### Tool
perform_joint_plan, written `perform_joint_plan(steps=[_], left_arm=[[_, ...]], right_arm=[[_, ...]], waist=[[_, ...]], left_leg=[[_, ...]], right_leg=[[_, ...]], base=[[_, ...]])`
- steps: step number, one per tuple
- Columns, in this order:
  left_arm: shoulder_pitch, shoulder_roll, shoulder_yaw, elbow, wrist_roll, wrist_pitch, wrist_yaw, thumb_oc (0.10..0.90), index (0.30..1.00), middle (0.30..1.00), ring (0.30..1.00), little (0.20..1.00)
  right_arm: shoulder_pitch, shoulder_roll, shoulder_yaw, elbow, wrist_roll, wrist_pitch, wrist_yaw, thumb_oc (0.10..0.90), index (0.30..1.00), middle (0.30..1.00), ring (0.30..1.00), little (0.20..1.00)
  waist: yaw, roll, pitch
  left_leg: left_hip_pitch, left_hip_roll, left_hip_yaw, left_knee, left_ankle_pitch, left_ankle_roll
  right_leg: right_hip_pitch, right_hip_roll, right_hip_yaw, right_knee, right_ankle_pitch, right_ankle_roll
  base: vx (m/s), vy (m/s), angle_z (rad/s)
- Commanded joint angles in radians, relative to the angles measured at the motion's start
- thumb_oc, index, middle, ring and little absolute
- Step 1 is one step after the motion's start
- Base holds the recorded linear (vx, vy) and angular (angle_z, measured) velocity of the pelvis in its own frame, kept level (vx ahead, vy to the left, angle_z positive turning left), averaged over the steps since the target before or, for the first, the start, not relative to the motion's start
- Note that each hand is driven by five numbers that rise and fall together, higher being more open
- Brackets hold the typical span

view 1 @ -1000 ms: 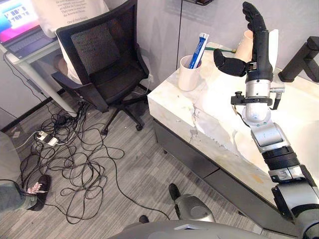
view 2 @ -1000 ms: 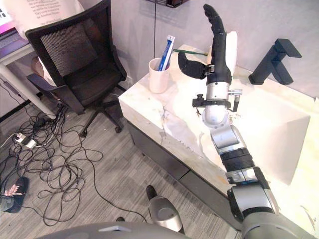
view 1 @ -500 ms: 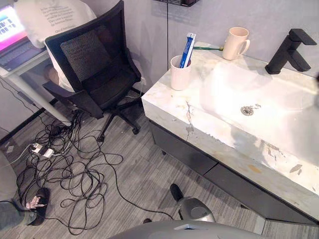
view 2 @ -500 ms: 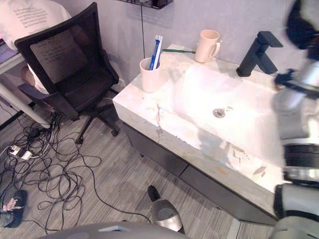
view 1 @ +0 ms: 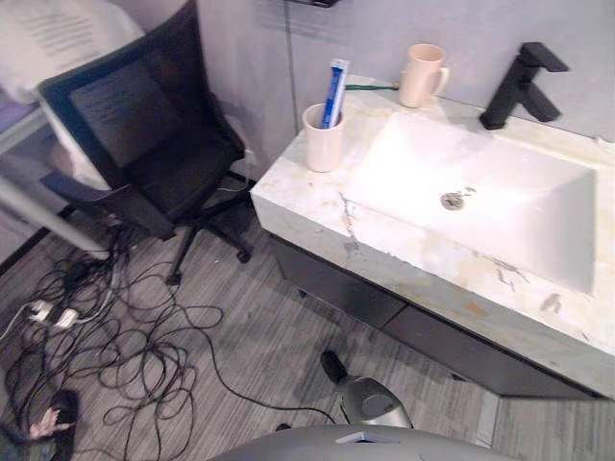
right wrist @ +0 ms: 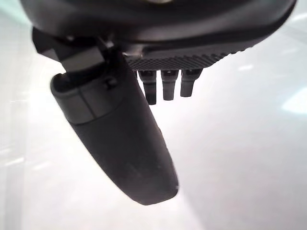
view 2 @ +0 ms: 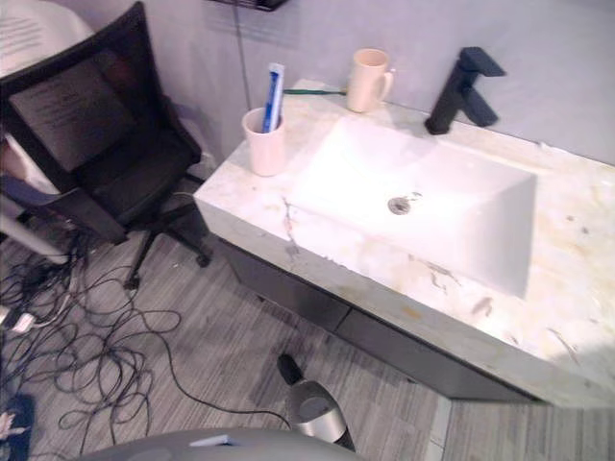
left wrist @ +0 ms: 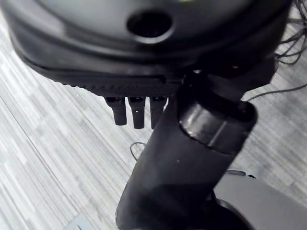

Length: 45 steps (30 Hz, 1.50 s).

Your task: Organize the bathroom.

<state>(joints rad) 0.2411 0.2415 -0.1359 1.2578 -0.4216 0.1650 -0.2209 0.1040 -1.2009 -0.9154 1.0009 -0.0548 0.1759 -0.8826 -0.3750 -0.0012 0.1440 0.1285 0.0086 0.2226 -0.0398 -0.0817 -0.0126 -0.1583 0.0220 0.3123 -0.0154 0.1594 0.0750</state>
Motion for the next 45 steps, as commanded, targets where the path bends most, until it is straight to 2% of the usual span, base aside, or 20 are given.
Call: perform_joint_plan(steps=[1, 7, 12, 16, 19, 22, 25, 26, 27, 28, 29, 31, 32, 33, 36, 38, 40, 42, 43, 45], left_arm=[[-0.156, 0.044, 0.088, -0.047, -0.095, -0.12, -0.029, 0.8, 0.9, 0.9, 0.9, 0.9], [-0.193, 0.039, 0.087, -0.029, -0.131, -0.116, -0.001, 0.8, 0.9, 0.9, 0.9, 0.9], [-0.22, 0.037, 0.088, -0.022, -0.13, -0.107, 0.011, 0.8, 0.9, 0.9, 0.9, 0.9], [-0.239, 0.029, 0.089, -0.027, -0.117, -0.1, 0.015, 0.8, 0.9, 0.9, 0.9, 0.9], [-0.257, 0.017, 0.089, -0.028, -0.082, -0.095, 0.017, 0.8, 0.9, 0.9, 0.9, 0.9], [-0.276, 0.007, 0.081, -0.032, -0.044, -0.093, 0.01, 0.8, 0.9, 0.9, 0.9, 0.9], [-0.293, -0.003, 0.067, -0.04, -0.023, -0.092, 0.008, 0.8, 0.9, 0.9, 0.9, 0.9], [-0.302, -0.009, 0.056, -0.047, -0.024, -0.091, 0.011, 0.8, 0.9, 0.9, 0.9, 0.9], [-0.311, -0.014, 0.049, -0.055, -0.02, -0.092, 0.016, 0.8, 0.9, 0.9, 0.9, 0.9], [-0.315, -0.016, 0.044, -0.057, -0.023, -0.095, 0.016, 0.8, 0.9, 0.9, 0.9, 0.9], [-0.341, -0.028, 0.007, -0.062, -0.064, -0.116, 0.031, 0.8, 0.9, 0.9, 0.9, 0.9], [-0.36, -0.046, -0.029, -0.087, -0.135, -0.128, 0.074, 0.8, 0.9, 0.9, 0.9, 0.9], [-0.363, -0.051, -0.036, -0.114, -0.171, -0.117, 0.109, 0.8, 0.9, 0.9, 0.9, 0.9], [-0.37, -0.045, -0.05, -0.122, -0.188, -0.102, 0.123, 0.8, 0.9, 0.9, 0.9, 0.9], [-0.37, -0.047, -0.056, -0.136, -0.163, -0.075, 0.14, 0.8, 0.9, 0.9, 0.9, 0.9], [-0.372, -0.03, -0.078, -0.117, -0.186, -0.062, 0.168, 0.8, 0.9, 0.9, 0.9, 0.9], [-0.369, -0.025, -0.078, -0.112, -0.191, -0.058, 0.18, 0.8, 0.9, 0.9, 0.9, 0.9], [-0.346, 0.01, -0.07, -0.104, -0.267, -0.075, 0.204, 0.8, 0.9, 0.9, 0.9, 0.9], [-0.327, 0.022, -0.045, -0.103, -0.279, -0.086, 0.21, 0.8, 0.9, 0.9, 0.9, 0.9], [-0.306, 0.031, -0.022, -0.101, -0.287, -0.107, 0.204, 0.8, 0.9, 0.9, 0.9, 0.9]], right_arm=[[-0.021, -0.024, 0.044, 0.001, 0.129, -0.022, -0.003, 0.8, 0.9, 0.9, 0.9, 0.9], [0.013, 0.064, 0.075, 0.125, 0.261, 0.019, 0.062, 0.8, 0.9, 0.9, 0.9, 0.9], [0.02, 0.195, 0.145, 0.18, 0.391, 0.062, 0.131, 0.8, 0.9, 0.9, 0.9, 0.9], [0.019, 0.351, 0.218, 0.223, 0.573, 0.095, 0.246, 0.8, 0.9, 0.9, 0.9, 0.9], [0.008, 0.477, 0.314, 0.283, 0.679, 0.151, 0.394, 0.8, 0.9, 0.9, 0.9, 0.9], [0.004, 0.603, 0.422, 0.331, 0.707, 0.126, 0.478, 0.8, 0.9, 0.9, 0.9, 0.9], [-0.009, 0.669, 0.5, 0.362, 0.698, 0.102, 0.53, 0.8, 0.9, 0.9, 0.9, 0.9], [-0.011, 0.688, 0.532, 0.37, 0.703, 0.082, 0.556, 0.8, 0.9, 0.9, 0.9, 0.9], [-0.018, 0.704, 0.557, 0.363, 0.686, 0.085, 0.568, 0.8, 0.9, 0.9, 0.9, 0.9], [-0.021, 0.709, 0.567, 0.359, 0.682, 0.089, 0.566, 0.8, 0.9, 0.9, 0.9, 0.9], [-0.025, 0.728, 0.607, 0.355, 0.691, 0.091, 0.581, 0.8, 0.9, 0.9, 0.9, 0.9], [-0.043, 0.73, 0.631, 0.348, 0.647, 0.103, 0.607, 0.8, 0.9, 0.9, 0.9, 0.9], [-0.059, 0.736, 0.651, 0.342, 0.604, 0.107, 0.619, 0.8, 0.9, 0.9, 0.9, 0.9], [-0.061, 0.744, 0.666, 0.342, 0.577, 0.098, 0.625, 0.8, 0.9, 0.9, 0.9, 0.9], [-0.065, 0.76, 0.716, 0.292, 0.582, 0.123, 0.579, 0.8, 0.9, 0.9, 0.9, 0.9], [-0.079, 0.763, 0.725, 0.285, 0.544, 0.122, 0.569, 0.8, 0.9, 0.9, 0.9, 0.9], [-0.081, 0.765, 0.73, 0.287, 0.518, 0.112, 0.578, 0.8, 0.9, 0.9, 0.9, 0.9], [-0.089, 0.773, 0.745, 0.282, 0.461, 0.075, 0.597, 0.8, 0.9, 0.9, 0.9, 0.9], [-0.098, 0.773, 0.753, 0.291, 0.414, 0.045, 0.616, 0.8, 0.9, 0.9, 0.9, 0.9], [-0.117, 0.774, 0.766, 0.291, 0.386, 0.034, 0.619, 0.8, 0.9, 0.9, 0.9, 0.9]], waist=[[0.0, -0.069, -0.045], [-0.021, -0.066, -0.038], [-0.035, -0.059, -0.031], [-0.041, -0.051, -0.027], [-0.039, -0.045, -0.027], [-0.034, -0.037, -0.028], [-0.03, -0.025, -0.03], [-0.028, -0.018, -0.032], [-0.023, -0.013, -0.027], [-0.023, -0.012, -0.026], [-0.013, -0.019, -0.014], [0.013, -0.027, 0.019], [0.028, -0.036, 0.025], [0.027, -0.042, 0.027], [0.026, -0.028, 0.038], [0.025, -0.024, 0.047], [0.027, -0.023, 0.054], [0.058, -0.015, 0.07], [0.093, 0.003, 0.078], [0.131, 0.012, 0.082]], left_leg=[[-0.023, 0.046, -0.093, 0.154, -0.125, 0.004], [-0.024, 0.04, -0.083, 0.133, -0.121, 0.008], [-0.028, 0.032, -0.078, 0.134, -0.122, 0.014], [-0.028, 0.033, -0.074, 0.14, -0.121, 0.014], [-0.029, 0.035, -0.073, 0.149, -0.119, 0.011], [-0.025, 0.041, -0.072, 0.163, -0.119, 0.005], [-0.01, 0.055, -0.066, 0.18, -0.116, -0.009], [-0.014, 0.065, -0.071, 0.202, -0.092, -0.025], [-0.038, 0.084, -0.09, 0.278, -0.013, -0.055], [-0.051, 0.087, -0.098, 0.31, 0.007, -0.064], [-0.134, 0.067, -0.113, 0.442, 0.048, -0.07], [-0.23, 0.004, -0.116, 0.462, -0.014, -0.03], [-0.217, -0.015, -0.098, 0.397, -0.079, 0.004], [-0.209, -0.022, -0.09, 0.394, -0.129, 0.024], [-0.157, -0.028, -0.08, 0.28, -0.117, 0.053], [-0.143, -0.038, -0.064, 0.242, -0.125, 0.071], [-0.135, -0.036, -0.062, 0.229, -0.126, 0.075], [-0.156, -0.015, -0.036, 0.218, -0.11, 0.089], [-0.188, 0.006, -0.02, 0.22, -0.091, 0.098], [-0.218, 0.011, -0.027, 0.24, -0.08, 0.101]], right_leg=[[0.045, 0.012, 0.065, 0.118, -0.138, 0.069], [0.028, 0.018, 0.079, 0.11, -0.125, 0.068], [0.015, 0.017, 0.079, 0.108, -0.117, 0.066], [0.015, 0.01, 0.07, 0.109, -0.117, 0.062], [0.019, 0.004, 0.057, 0.106, -0.117, 0.057], [0.026, 0.0, 0.041, 0.105, -0.116, 0.052], [0.028, -0.002, 0.014, 0.116, -0.117, 0.042], [0.029, 0.004, 0.005, 0.124, -0.117, 0.033], [0.028, 0.014, -0.005, 0.13, -0.11, 0.021], [0.026, 0.014, -0.012, 0.132, -0.106, 0.016], [0.021, 0.001, -0.038, 0.137, -0.088, 0.002], [0.032, -0.009, -0.05, 0.143, -0.096, 0.015], [0.024, -0.022, -0.066, 0.147, -0.103, 0.033], [0.001, -0.029, -0.07, 0.164, -0.108, 0.041], [-0.045, -0.038, -0.092, 0.192, -0.105, 0.052], [-0.108, -0.052, -0.095, 0.194, -0.067, 0.082], [-0.117, -0.052, -0.108, 0.202, -0.067, 0.087], [-0.139, -0.038, -0.179, 0.307, -0.143, 0.08], [-0.141, -0.035, -0.224, 0.441, -0.21, 0.068], [-0.119, -0.051, -0.246, 0.464, -0.262, 0.052]], base=[[-0.05, 0.022, -0.23], [-0.04, 0.019, -0.22], [-0.02, 0.0, -0.07], [-0.01, -0.019, 0.09], [0.02, -0.064, 0.01], [0.03, -0.077, 0.04], [0.03, -0.057, 0.09], [0.0, -0.032, 0.11], [-0.01, -0.031, 0.13], [-0.08, -0.035, 0.15], [-0.11, 0.008, 0.14], [-0.11, 0.061, 0.21], [-0.03, 0.088, -0.02], [0.01, 0.098, -0.53], [0.0, 0.063, -0.83], [-0.02, 0.01, -0.41], [-0.02, -0.019, -0.01], [-0.14, -0.058, -0.27], [-0.16, -0.07, -1.63], [-0.07, -0.083, -1.85]])
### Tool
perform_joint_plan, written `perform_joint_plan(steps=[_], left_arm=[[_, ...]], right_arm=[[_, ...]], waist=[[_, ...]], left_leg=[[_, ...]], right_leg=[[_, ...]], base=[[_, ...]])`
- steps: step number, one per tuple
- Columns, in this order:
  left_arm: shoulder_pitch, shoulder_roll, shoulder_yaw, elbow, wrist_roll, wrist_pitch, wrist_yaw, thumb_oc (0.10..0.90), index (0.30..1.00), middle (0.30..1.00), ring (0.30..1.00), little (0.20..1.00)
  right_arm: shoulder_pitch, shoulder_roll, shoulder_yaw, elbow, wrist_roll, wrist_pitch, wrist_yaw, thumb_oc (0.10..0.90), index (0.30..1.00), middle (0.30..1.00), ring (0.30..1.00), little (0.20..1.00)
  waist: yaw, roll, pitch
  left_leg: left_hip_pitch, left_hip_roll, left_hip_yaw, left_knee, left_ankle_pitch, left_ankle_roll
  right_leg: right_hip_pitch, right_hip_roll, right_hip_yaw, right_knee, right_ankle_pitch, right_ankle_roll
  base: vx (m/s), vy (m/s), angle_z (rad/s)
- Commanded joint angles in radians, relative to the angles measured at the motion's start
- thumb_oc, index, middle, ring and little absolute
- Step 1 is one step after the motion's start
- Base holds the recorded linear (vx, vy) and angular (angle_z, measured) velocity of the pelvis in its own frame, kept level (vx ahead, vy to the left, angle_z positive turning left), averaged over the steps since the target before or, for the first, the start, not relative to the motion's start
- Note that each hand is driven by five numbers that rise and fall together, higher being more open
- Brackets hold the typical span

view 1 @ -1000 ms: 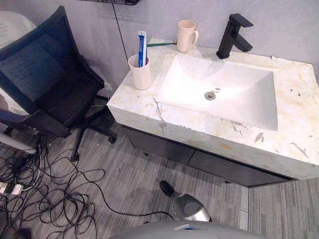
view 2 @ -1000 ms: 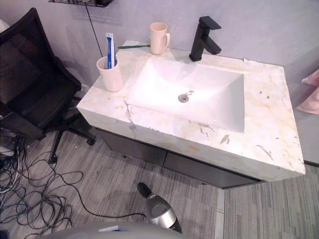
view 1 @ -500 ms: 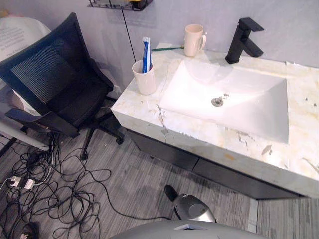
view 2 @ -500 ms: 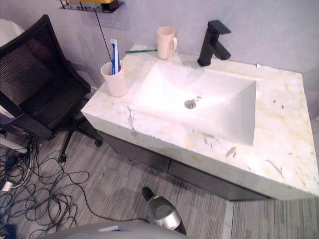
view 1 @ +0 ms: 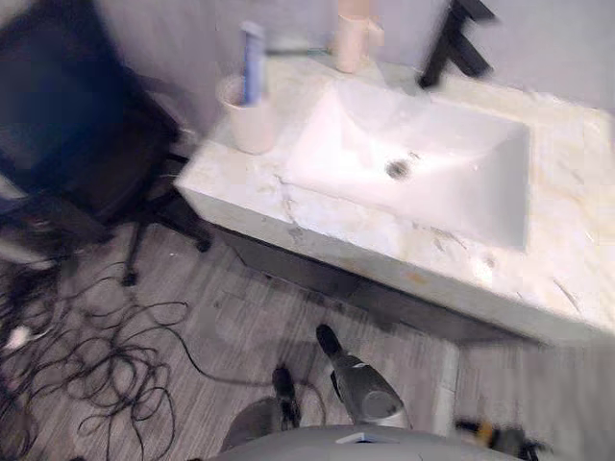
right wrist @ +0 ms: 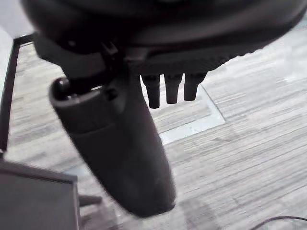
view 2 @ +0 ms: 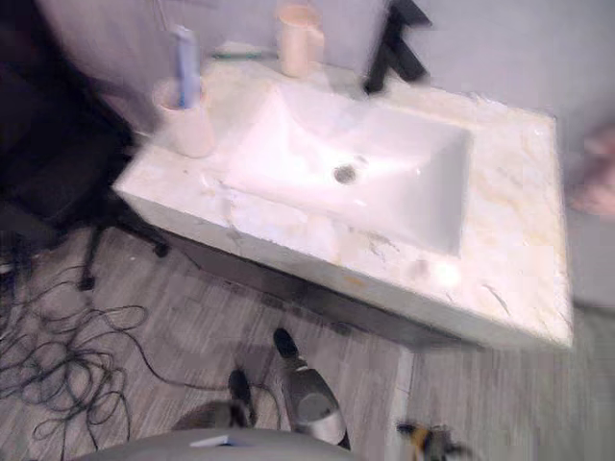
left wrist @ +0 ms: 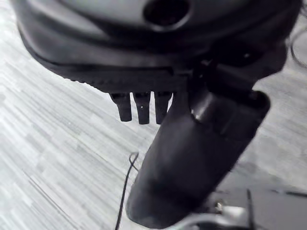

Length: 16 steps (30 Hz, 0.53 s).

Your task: Organize the bathroom.

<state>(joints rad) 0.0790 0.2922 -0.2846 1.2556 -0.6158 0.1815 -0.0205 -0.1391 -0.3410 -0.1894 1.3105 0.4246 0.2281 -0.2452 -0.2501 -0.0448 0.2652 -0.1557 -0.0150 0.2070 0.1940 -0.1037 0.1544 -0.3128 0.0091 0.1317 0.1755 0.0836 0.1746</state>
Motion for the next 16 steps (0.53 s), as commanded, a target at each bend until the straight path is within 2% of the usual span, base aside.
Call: perform_joint_plan(steps=[1, 2, 5, 9, 16], left_arm=[[-0.133, -0.014, 0.131, -0.093, -0.097, -0.136, -0.009, 0.8, 0.9, 0.9, 0.9, 0.9], [-0.121, -0.007, 0.137, -0.088, -0.086, -0.142, -0.033, 0.8, 0.9, 0.9, 0.9, 0.9], [-0.096, -0.002, 0.177, -0.096, -0.017, -0.138, -0.081, 0.8, 0.9, 0.9, 0.9, 0.9], [-0.105, -0.008, 0.176, -0.085, 0.009, -0.142, -0.115, 0.8, 0.9, 0.9, 0.9, 0.9], [-0.126, -0.025, 0.163, -0.076, 0.028, -0.111, -0.108, 0.8, 0.9, 0.9, 0.9, 0.9]], right_arm=[[0.115, -0.082, 0.052, -0.021, -0.101, -0.016, -0.026, 0.8, 0.9, 0.9, 0.9, 0.9], [0.111, -0.084, 0.062, -0.014, -0.094, -0.011, -0.032, 0.8, 0.9, 0.9, 0.9, 0.9], [0.109, -0.083, 0.076, -0.013, -0.072, -0.002, -0.05, 0.8, 0.9, 0.9, 0.9, 0.9], [0.096, -0.094, 0.088, -0.005, -0.079, 0.012, -0.066, 0.8, 0.9, 0.9, 0.9, 0.9], [0.099, -0.099, 0.091, 0.023, -0.107, 0.015, -0.05, 0.8, 0.9, 0.9, 0.9, 0.9]], waist=[[0.022, 0.047, -0.045], [0.036, 0.027, -0.051], [0.066, 0.009, -0.079], [0.077, 0.001, -0.103], [0.063, -0.001, -0.118]], left_leg=[[0.043, 0.032, 0.01, 0.028, -0.066, -0.069], [0.027, 0.018, 0.013, 0.076, -0.08, -0.074], [0.021, -0.004, -0.014, 0.102, -0.081, -0.079], [0.022, -0.007, -0.039, 0.101, -0.071, -0.091], [0.084, 0.0, -0.05, 0.066, -0.07, -0.108]], right_leg=[[0.073, -0.041, -0.079, 0.211, -0.19, -0.058], [0.121, -0.043, -0.094, 0.128, -0.174, -0.071], [0.175, -0.03, -0.093, 0.068, -0.164, -0.086], [0.19, -0.016, -0.094, 0.042, -0.158, -0.1], [0.196, -0.014, -0.086, 0.012, -0.133, -0.097]], base=[[0.05, -0.137, -0.73], [0.08, -0.128, -0.39], [0.1, -0.121, -0.23], [0.07, -0.075, -0.05], [0.02, -0.005, -0.01]])
